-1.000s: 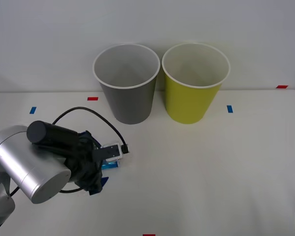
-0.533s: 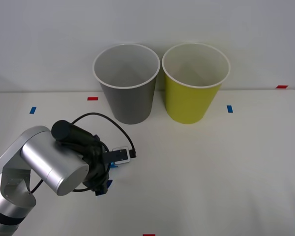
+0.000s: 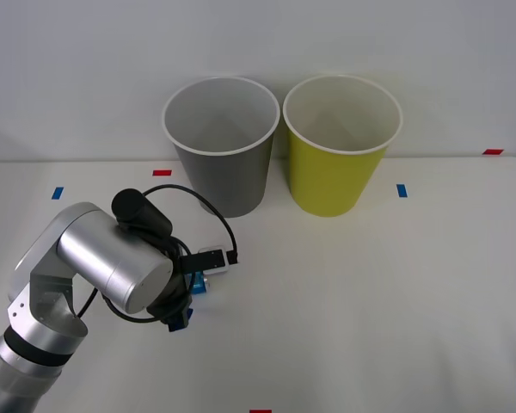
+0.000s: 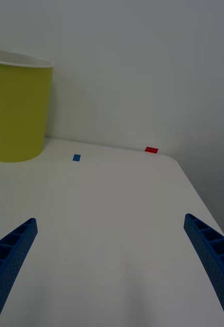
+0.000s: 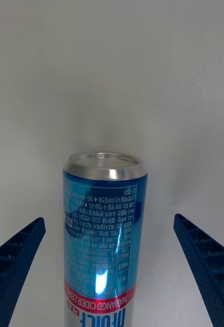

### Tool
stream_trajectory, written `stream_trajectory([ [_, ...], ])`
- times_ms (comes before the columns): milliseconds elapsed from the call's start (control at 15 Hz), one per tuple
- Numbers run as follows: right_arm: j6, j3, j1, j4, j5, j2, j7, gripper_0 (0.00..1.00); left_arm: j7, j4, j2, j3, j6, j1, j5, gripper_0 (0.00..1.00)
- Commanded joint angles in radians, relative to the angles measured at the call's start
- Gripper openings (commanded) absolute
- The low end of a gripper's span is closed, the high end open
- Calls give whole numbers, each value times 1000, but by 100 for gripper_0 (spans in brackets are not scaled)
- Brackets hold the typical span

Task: Put cans in the gray bin and PET bottles in the light green bin.

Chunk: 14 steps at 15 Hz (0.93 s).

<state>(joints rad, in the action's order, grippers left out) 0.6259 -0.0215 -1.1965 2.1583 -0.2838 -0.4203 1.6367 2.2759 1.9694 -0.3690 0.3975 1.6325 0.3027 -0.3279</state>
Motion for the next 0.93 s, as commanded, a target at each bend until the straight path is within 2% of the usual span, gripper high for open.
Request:
stream_trajectory([
  [67,0,0,0,0,0,0,0,100,54,-14,30,-25,35,0,1,84],
  [267,0,0,0,0,0,0,0,100,131,-61,48,-69,35,18,1,83],
  [667,0,0,0,0,0,0,0,100,140,-118,102,-78,35,32,23,83],
  [933,0,0,0,0,0,0,0,100,160,-167,102,-86,33,62,23,83],
])
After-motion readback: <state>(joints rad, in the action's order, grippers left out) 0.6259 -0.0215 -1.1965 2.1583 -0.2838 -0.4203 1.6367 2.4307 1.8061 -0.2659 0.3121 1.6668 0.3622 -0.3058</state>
